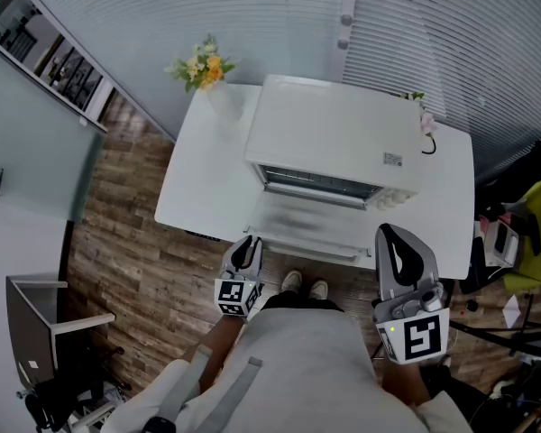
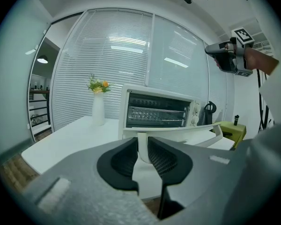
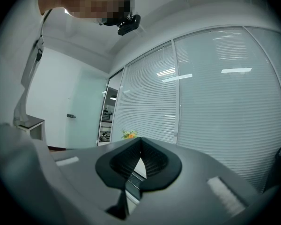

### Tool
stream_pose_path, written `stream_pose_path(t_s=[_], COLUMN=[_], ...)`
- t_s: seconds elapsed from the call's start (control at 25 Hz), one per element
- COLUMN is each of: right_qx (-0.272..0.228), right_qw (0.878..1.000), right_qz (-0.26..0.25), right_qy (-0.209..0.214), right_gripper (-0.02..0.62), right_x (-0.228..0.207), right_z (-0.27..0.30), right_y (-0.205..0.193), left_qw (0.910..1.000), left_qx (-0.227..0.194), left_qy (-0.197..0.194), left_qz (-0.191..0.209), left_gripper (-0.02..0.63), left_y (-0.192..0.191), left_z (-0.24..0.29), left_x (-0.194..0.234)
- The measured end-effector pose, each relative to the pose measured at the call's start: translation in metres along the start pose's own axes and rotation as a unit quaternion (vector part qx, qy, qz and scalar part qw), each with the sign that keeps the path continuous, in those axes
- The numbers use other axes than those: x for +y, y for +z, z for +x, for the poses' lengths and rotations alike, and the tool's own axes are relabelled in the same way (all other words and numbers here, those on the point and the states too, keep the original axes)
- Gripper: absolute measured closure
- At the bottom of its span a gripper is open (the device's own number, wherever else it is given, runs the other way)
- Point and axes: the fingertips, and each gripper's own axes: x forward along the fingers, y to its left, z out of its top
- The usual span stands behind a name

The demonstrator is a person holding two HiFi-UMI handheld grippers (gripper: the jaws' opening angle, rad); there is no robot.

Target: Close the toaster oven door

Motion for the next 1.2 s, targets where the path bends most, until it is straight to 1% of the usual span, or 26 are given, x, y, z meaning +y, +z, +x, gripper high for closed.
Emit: stream_pose_path(t_s=[0.12, 0.24, 0.4, 0.64, 0.84, 1.2], right_qx=[-0.001, -0.001, 0.000, -0.001, 0.000, -0.001], right_qw=[1.000, 1.000, 1.000, 1.000, 1.000, 1.000], right_qz=[0.001, 0.001, 0.000, 0.001, 0.001, 0.001], right_qy=[0.001, 0.000, -0.001, -0.002, -0.001, 0.001], right_gripper=[0.591, 0.591, 0.591, 0.591, 0.592, 0.591], right_x=[-0.001, -0.001, -0.002, -0.002, -0.002, -0.003], right_z=[0.000, 0.001, 0.000, 0.000, 0.001, 0.002], right_y=[0.000, 0.000, 0.000, 0.001, 0.000, -0.001], left_qw=[1.0000, 1.0000, 0.9999, 0.9999, 0.9997, 0.9997], left_qx=[-0.005, -0.004, -0.011, -0.016, -0.024, -0.023], left_qy=[0.004, 0.003, 0.005, 0.002, 0.003, 0.002], left_qz=[0.004, -0.002, 0.002, -0.005, -0.003, -0.008], left_gripper=[0.531, 0.531, 0.531, 0.531, 0.531, 0.531], left_y=[0.002, 0.005, 0.008, 0.017, 0.022, 0.024], left_z=[0.001, 0.002, 0.002, 0.004, 0.006, 0.008], left_x=[0.001, 0.000, 0.002, 0.000, 0.002, 0.000])
